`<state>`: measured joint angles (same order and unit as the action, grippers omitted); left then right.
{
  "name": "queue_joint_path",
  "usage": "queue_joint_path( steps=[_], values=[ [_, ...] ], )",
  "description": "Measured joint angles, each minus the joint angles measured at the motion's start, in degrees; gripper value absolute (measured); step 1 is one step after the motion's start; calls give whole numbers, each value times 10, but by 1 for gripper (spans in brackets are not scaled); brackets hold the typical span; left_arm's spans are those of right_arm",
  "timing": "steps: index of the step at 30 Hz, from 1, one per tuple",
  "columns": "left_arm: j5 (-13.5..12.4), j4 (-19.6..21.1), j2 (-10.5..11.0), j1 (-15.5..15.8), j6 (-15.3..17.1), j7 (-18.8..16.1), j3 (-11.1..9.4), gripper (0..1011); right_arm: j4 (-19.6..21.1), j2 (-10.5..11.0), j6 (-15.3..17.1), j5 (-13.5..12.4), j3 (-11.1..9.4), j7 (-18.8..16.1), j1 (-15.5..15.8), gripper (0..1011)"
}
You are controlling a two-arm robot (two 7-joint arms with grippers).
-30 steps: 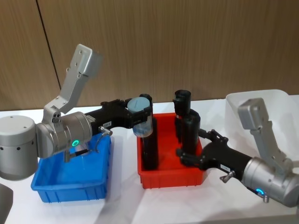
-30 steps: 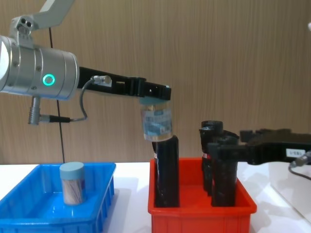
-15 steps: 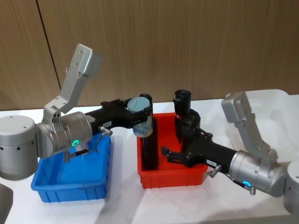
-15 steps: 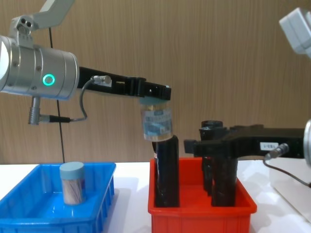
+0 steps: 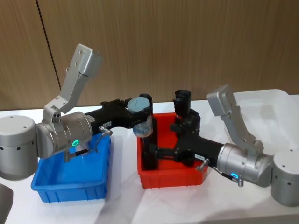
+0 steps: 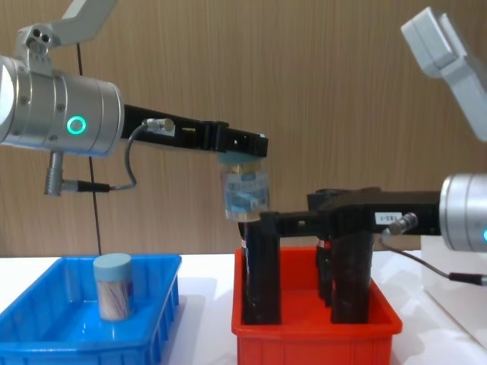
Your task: Pick the cotton swabs from the blue box and place them into the white box.
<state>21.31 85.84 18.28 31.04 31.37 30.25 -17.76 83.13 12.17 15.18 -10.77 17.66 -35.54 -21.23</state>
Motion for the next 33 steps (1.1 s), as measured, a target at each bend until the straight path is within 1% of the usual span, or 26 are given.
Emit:
queue_joint_path(
  steps=[15, 33],
  values=[
    [0, 0, 0, 0, 0, 0, 0, 666, -38, -19, 0, -7, 9, -6, -32, 1001],
    [0, 0, 0, 0, 0, 0, 0, 666, -66, -36, -5, -11, 22, -7, -54, 1001]
  ],
)
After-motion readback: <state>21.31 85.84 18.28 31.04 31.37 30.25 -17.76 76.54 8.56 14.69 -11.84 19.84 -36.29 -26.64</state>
